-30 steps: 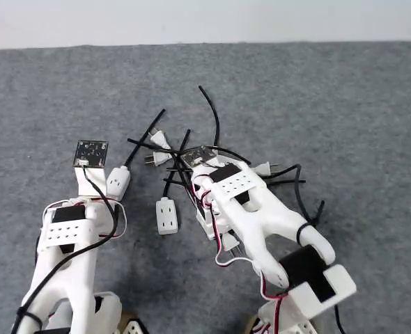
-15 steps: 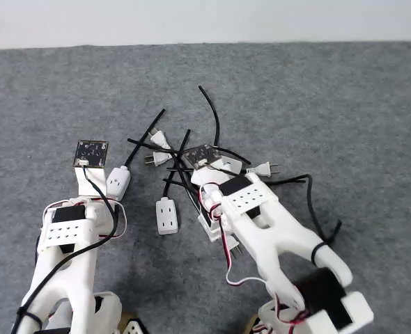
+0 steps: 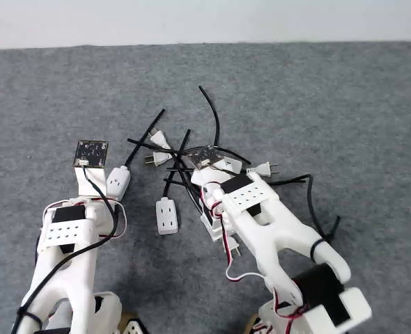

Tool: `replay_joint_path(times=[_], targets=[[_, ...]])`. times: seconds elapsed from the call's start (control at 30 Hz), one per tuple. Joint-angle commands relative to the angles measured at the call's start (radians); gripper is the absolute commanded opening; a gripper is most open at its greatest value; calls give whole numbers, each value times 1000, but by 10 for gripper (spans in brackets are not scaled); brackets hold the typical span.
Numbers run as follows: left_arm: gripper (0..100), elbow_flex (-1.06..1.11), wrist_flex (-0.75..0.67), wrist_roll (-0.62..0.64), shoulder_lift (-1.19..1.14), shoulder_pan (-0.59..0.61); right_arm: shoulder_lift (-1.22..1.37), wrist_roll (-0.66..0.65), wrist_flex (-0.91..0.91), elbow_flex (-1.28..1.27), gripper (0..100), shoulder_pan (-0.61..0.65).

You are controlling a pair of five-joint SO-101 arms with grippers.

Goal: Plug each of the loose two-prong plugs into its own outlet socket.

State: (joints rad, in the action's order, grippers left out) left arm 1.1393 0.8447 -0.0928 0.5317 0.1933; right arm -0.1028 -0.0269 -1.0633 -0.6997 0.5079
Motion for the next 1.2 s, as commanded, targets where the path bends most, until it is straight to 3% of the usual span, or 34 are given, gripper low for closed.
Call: replay_joint_path(times=[0.0, 0.2, 0.37, 0.5, 0.8, 1.17], targets=[[13, -7, 0, -5, 23, -9, -173, -38, -67, 58, 8, -12], [13, -133, 64, -21, -204, -43, -506, -23, -173, 127, 8, 41], [13, -311, 233, -262, -414, -46, -562, 37, -151, 190, 8, 143], [13, -332, 276, -348, -428, -49, -562, 92, -67, 180, 8, 232], [13, -153, 253, -462, -215, -126, -561, 170, 147, 0, 8, 326], [13, 117, 229, -508, 218, -203, -486, 172, 159, -5, 8, 328]])
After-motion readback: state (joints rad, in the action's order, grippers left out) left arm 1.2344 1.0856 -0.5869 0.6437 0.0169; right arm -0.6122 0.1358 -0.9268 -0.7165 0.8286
